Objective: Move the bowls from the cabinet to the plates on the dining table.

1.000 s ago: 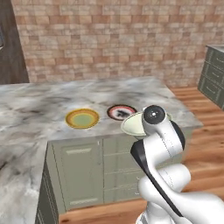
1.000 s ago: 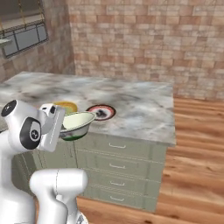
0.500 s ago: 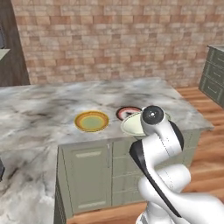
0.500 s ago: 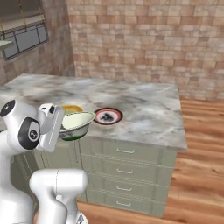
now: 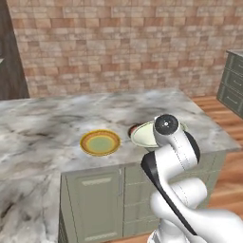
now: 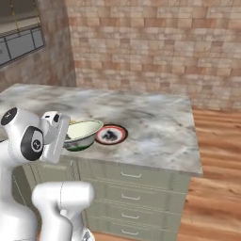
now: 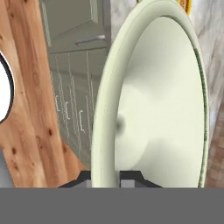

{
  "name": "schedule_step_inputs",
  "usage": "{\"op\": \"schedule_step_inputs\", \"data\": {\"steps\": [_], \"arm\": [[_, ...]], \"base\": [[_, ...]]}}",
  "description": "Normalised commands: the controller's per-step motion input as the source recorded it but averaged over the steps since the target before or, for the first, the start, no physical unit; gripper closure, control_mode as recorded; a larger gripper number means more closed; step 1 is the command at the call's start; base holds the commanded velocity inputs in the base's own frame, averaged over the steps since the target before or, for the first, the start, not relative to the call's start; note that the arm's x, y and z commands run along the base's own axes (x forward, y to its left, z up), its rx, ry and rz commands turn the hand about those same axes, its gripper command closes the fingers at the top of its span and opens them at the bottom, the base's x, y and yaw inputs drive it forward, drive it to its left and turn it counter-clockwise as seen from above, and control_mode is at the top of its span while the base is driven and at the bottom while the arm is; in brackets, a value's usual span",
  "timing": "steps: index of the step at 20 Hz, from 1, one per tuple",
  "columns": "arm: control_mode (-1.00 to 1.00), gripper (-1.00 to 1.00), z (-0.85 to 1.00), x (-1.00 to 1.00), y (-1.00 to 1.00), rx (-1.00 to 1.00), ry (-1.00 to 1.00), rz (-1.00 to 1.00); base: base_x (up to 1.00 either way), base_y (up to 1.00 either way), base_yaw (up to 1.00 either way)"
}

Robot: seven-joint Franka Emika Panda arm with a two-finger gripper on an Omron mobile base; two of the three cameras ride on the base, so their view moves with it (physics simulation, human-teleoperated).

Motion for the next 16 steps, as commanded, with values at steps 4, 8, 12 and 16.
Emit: {"op": "schedule_step_inputs", "data": {"steps": [4, 8, 12, 16], "arm": [[1.0, 1.0, 0.0, 0.0, 0.0, 0.0, 0.0, 0.0], [1.0, 1.0, 0.0, 0.0, 0.0, 0.0, 0.0, 0.0], [1.0, 1.0, 0.0, 0.0, 0.0, 0.0, 0.0, 0.0], [1.0, 1.0, 0.0, 0.0, 0.0, 0.0, 0.0, 0.0]], "base": [[0.36, 0.2, -0.02], [0.36, 0.2, -0.03], [0.41, 0.21, -0.05], [0.29, 0.26, -0.07]]}}
